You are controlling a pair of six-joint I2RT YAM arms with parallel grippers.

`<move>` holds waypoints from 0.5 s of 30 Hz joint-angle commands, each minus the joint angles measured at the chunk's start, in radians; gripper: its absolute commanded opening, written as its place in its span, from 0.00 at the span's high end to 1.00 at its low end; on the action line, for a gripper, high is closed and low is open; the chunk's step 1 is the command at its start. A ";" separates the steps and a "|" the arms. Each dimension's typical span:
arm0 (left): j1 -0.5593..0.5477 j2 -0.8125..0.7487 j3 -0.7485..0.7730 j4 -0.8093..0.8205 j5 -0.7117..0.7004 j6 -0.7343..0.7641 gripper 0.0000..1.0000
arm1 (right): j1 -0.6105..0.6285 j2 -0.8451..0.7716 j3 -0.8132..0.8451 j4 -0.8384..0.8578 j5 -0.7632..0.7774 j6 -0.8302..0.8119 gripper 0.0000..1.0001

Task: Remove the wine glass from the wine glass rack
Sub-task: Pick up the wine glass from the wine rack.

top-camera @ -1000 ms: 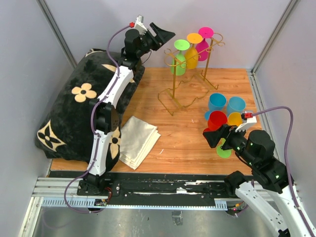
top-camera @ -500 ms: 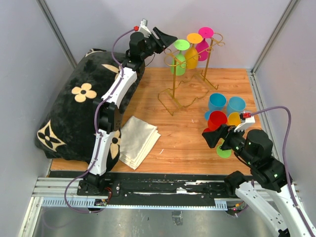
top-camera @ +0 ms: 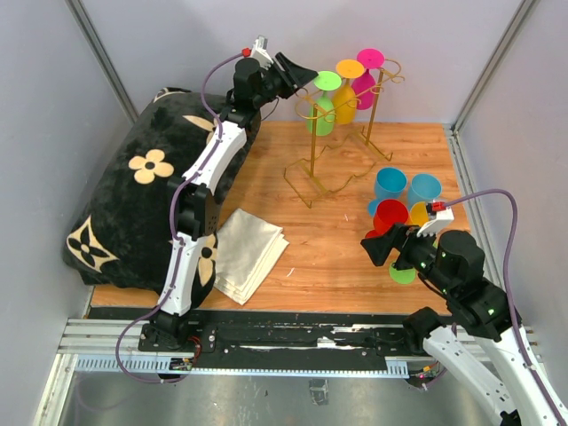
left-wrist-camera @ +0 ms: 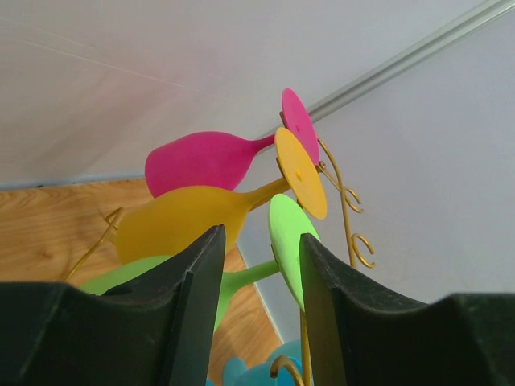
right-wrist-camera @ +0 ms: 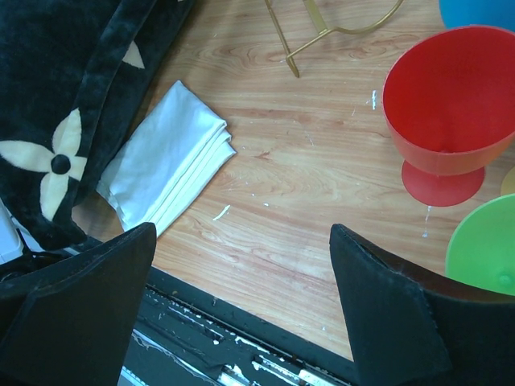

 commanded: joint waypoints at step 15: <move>-0.010 0.004 0.010 0.003 0.065 0.030 0.72 | -0.011 -0.002 -0.021 0.023 -0.010 0.014 0.10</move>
